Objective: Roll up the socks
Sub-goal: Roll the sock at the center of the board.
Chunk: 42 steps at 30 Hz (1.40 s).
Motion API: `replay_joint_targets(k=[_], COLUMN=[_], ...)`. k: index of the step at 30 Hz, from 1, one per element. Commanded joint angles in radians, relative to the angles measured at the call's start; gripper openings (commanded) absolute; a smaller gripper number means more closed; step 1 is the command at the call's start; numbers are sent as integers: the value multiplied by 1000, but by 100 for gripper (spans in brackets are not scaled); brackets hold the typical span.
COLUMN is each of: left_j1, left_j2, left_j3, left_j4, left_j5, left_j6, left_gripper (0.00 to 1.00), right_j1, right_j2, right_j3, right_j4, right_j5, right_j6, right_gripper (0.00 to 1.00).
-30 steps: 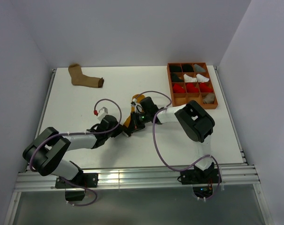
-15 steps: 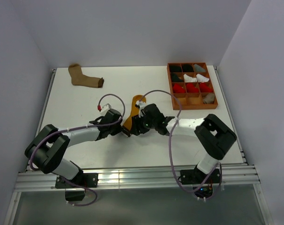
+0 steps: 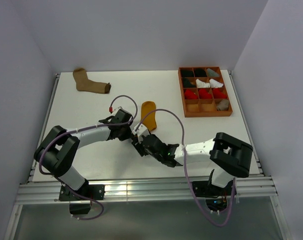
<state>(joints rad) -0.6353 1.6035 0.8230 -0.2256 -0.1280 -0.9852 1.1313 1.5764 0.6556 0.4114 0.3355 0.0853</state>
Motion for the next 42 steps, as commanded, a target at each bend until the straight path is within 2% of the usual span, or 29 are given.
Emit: replay_joint_targets(k=[1, 8, 20, 24, 27, 29, 31, 34, 35, 42], left_j1=[0, 0, 0, 0, 5, 17, 29, 55, 60, 98], left_j2=[47, 45, 64, 62, 59, 58, 52, 26, 10, -69], left_j3=[21, 33, 48, 48, 44, 38, 30, 13, 8, -30], left_j4=[-124, -155, -165, -167, -176, -185, -185, -178, -173, -110], left_j5=[25, 18, 24, 27, 15, 11, 13, 11, 11, 5], left_j6=[43, 54, 54, 54, 57, 63, 66, 65, 62, 10], left_gripper=[0, 0, 0, 0, 0, 0, 0, 0, 2, 32], right_j1=[45, 96, 114, 116, 110, 99, 87, 68, 67, 39], right_j2=[54, 154, 298, 338, 353, 356, 352, 335, 332, 287], right_j3=[47, 104, 199, 214, 220, 220, 223, 243, 260, 299], right_j4=[102, 122, 86, 66, 49, 38, 23, -43, -61, -175], right_j5=[169, 212, 235, 254, 255, 241, 212, 130, 107, -58], right_j6=[-109, -186, -242, -246, -239, -233, -226, -206, -200, -153], right_gripper=[59, 56, 49, 39, 23, 16, 2, 0, 0, 0])
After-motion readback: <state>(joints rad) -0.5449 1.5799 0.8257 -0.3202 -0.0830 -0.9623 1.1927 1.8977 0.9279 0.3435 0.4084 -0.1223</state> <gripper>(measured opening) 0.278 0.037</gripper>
